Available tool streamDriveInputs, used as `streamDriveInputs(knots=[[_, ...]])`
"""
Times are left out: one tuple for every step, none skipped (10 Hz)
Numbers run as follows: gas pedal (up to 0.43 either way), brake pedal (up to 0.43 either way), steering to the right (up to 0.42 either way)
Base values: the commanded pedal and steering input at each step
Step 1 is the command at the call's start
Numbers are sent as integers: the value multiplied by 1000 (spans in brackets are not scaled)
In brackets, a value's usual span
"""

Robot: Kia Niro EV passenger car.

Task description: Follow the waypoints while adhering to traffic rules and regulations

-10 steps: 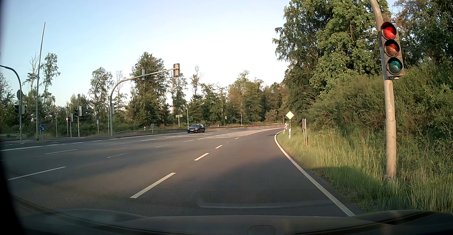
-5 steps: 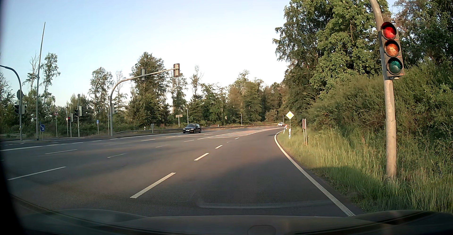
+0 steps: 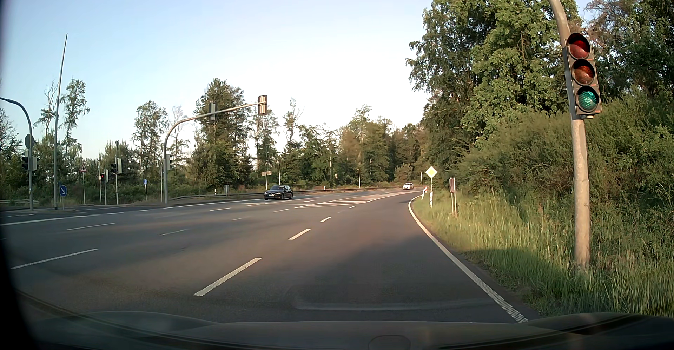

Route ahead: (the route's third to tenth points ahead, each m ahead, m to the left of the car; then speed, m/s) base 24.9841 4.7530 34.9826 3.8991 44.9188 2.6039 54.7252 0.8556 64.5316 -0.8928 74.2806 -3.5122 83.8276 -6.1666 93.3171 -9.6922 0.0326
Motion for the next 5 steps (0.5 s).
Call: streamDriveInputs(knots=[[0, 12, -11], [20, 12, -12], [110, 12, -11], [138, 18, -11], [169, 12, -12]])
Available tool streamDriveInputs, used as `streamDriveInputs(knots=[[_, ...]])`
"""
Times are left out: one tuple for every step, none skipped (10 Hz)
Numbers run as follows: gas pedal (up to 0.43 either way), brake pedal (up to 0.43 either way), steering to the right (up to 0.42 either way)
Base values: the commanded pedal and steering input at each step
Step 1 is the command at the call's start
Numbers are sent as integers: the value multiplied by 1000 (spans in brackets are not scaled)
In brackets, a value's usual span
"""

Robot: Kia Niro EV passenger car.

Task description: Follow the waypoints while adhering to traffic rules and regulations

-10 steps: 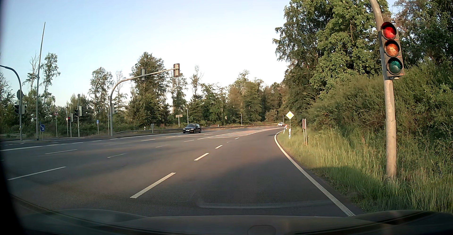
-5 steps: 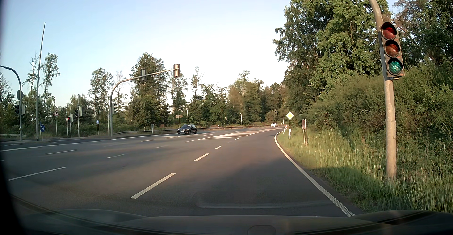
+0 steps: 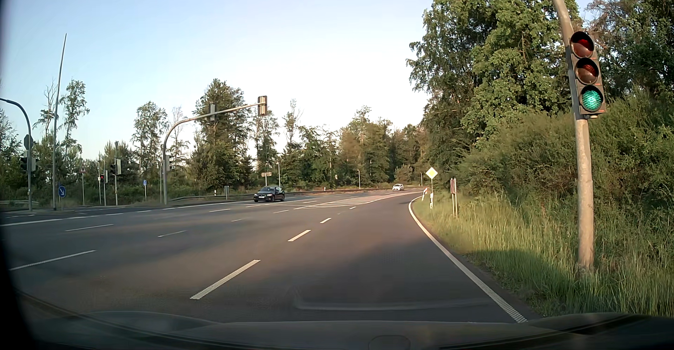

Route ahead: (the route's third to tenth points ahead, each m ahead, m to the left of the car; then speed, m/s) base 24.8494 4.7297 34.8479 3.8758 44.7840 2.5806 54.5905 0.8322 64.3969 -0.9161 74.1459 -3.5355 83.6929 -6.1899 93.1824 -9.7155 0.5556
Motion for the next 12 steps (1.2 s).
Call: streamDriveInputs(knots=[[209, 12, -12], [240, 12, -12], [268, 12, -12], [287, 12, -12], [311, 12, -12], [331, 18, -12], [350, 12, -12], [358, 12, -12], [370, 18, -12], [370, 18, -12], [378, 18, -12], [398, 12, -11]])
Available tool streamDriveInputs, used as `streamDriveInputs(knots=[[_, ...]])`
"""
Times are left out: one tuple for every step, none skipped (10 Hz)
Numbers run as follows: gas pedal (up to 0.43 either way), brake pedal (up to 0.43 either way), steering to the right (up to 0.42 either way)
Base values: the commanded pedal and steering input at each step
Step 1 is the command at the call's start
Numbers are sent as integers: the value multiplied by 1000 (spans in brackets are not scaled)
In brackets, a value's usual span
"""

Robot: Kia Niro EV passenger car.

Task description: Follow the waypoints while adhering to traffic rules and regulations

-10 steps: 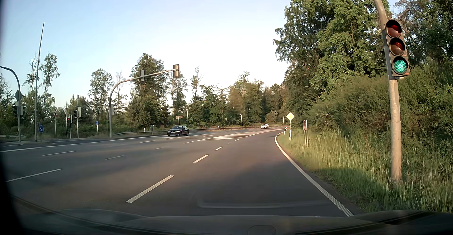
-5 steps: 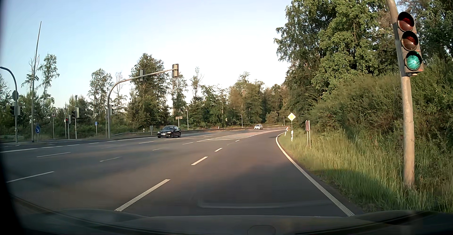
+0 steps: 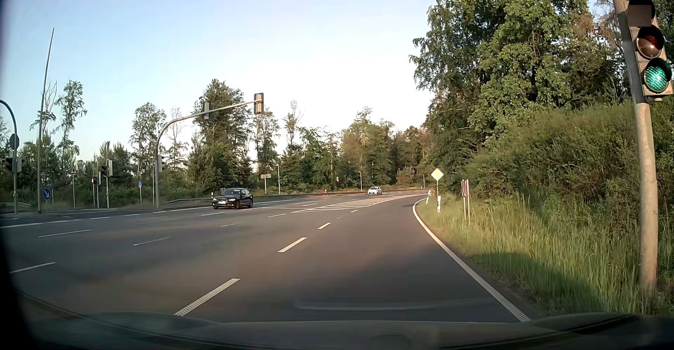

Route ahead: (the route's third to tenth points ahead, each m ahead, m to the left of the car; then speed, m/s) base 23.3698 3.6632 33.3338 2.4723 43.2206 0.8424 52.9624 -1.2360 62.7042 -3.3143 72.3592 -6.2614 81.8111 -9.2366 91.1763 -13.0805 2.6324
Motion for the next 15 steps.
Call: streamDriveInputs(knots=[[398, 12, -11], [409, 18, -10], [409, 18, -9], [409, 12, -7], [409, 12, -4], [421, 18, -1], [421, 12, 1], [421, 12, 2], [429, 12, 5], [429, 12, 9], [429, 18, 12], [441, 12, 14], [449, 12, 14], [449, 18, 15], [449, 12, 16]])
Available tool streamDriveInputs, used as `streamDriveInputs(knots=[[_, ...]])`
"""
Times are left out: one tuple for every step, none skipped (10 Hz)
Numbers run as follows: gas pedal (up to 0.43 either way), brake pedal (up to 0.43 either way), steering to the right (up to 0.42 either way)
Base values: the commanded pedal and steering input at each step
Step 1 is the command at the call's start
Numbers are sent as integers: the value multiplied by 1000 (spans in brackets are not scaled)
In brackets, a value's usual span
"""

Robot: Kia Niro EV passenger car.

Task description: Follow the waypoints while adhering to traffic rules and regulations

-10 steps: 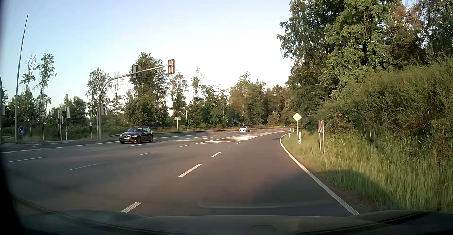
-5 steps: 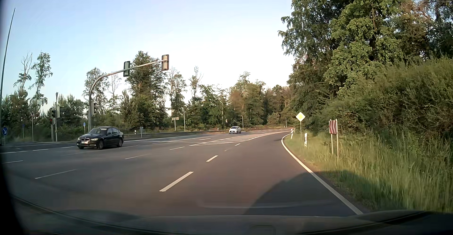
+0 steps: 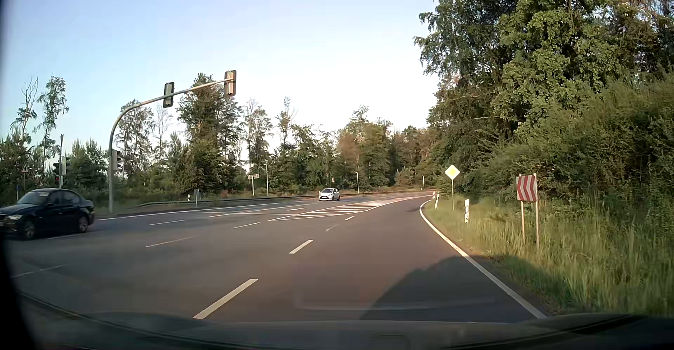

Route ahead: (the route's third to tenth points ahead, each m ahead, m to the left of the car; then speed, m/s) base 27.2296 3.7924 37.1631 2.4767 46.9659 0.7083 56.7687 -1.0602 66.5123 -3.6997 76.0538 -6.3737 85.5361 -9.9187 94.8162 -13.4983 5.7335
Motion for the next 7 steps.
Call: streamDriveInputs(knots=[[449, 12, 18], [449, 12, 21], [449, 12, 23], [449, 12, 26], [449, 12, 29], [449, 12, 32], [449, 12, 33]])
